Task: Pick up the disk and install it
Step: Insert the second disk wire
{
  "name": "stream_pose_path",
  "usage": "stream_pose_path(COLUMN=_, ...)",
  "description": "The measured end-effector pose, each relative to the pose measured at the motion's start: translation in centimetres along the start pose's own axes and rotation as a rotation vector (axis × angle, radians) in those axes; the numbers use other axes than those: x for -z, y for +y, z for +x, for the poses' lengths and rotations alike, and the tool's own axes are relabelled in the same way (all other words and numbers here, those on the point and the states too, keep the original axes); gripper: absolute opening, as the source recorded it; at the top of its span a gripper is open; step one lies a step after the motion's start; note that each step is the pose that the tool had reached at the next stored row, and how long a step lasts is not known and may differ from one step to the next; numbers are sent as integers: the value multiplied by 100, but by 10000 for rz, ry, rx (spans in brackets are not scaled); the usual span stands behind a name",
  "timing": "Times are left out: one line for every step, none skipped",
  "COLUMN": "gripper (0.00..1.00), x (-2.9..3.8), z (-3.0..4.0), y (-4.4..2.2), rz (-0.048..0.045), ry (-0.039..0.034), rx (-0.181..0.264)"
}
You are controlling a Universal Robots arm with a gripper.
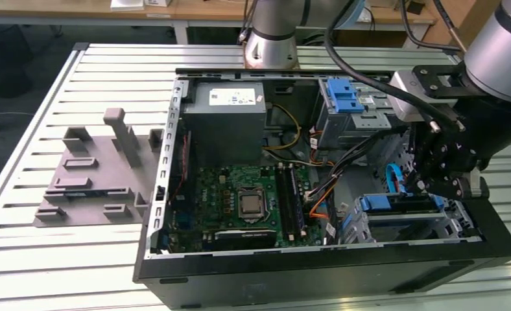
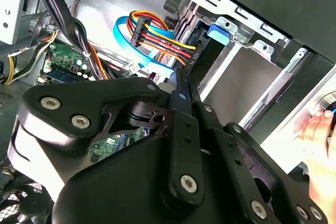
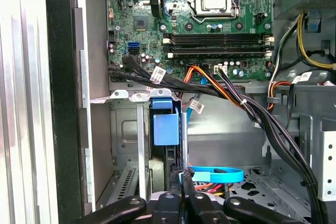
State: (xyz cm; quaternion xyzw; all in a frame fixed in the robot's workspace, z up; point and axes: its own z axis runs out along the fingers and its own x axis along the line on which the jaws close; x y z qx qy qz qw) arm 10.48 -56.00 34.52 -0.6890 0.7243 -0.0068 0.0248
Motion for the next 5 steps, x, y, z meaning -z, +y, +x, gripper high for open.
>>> stream_pose_path(gripper=15, x=0, z=0, y=0, rz=0, ry=0, rx=0)
stream_pose_path(gripper=15, x=15, z=0, y=-1, rz=0, ry=0, rx=0)
stream_pose_path(gripper=15, x=28, z=-1, y=-1, rz=0, ry=-1, rx=0)
stream_pose_path(gripper=15, x=28, z=-1, y=-1, rz=0, ry=0, rx=0)
stream_pose_path(gripper=15, x=29, z=-1, y=-1, rz=0, ry=0, rx=0)
